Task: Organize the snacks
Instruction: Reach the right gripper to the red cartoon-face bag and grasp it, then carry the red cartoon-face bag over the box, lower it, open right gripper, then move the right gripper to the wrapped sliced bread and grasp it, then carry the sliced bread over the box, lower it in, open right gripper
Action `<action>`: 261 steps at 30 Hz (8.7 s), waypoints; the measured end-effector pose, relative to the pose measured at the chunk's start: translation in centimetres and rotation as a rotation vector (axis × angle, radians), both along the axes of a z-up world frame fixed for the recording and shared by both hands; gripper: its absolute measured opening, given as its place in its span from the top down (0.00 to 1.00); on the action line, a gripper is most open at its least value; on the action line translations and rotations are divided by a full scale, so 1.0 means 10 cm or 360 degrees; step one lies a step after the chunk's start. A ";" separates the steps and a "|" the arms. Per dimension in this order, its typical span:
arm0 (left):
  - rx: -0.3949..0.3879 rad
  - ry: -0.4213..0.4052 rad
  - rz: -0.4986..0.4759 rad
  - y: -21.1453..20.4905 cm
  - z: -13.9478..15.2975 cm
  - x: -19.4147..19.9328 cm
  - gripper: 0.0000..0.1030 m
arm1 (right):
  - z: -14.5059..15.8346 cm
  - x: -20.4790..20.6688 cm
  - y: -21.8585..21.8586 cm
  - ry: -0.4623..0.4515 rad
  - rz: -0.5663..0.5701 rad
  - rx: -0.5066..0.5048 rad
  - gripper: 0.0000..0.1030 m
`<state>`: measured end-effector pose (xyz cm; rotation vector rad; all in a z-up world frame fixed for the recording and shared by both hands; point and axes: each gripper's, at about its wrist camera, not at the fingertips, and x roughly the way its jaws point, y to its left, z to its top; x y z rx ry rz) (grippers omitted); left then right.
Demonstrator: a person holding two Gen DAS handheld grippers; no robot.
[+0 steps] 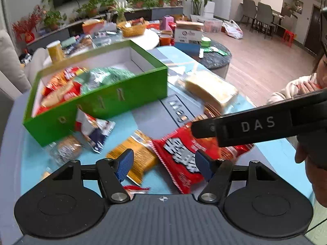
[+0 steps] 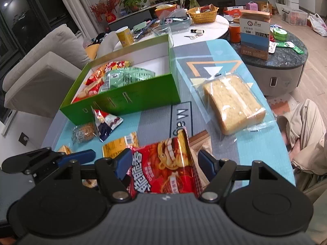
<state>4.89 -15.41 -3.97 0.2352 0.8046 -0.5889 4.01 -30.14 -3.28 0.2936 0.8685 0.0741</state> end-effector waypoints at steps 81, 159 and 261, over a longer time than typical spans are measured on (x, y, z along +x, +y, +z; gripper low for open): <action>-0.0063 -0.0304 0.0147 0.39 0.61 1.29 0.40 | 0.61 1.26 0.58 -0.0317 0.0115 0.0179 0.54; -0.0027 -0.0196 0.0173 0.10 0.27 1.12 0.38 | -0.39 1.02 -0.97 0.0089 -0.0529 0.0062 0.35; -0.0099 -0.0361 0.0011 0.36 0.68 1.72 0.54 | 0.53 1.77 0.17 -0.0267 -0.0001 0.0207 0.46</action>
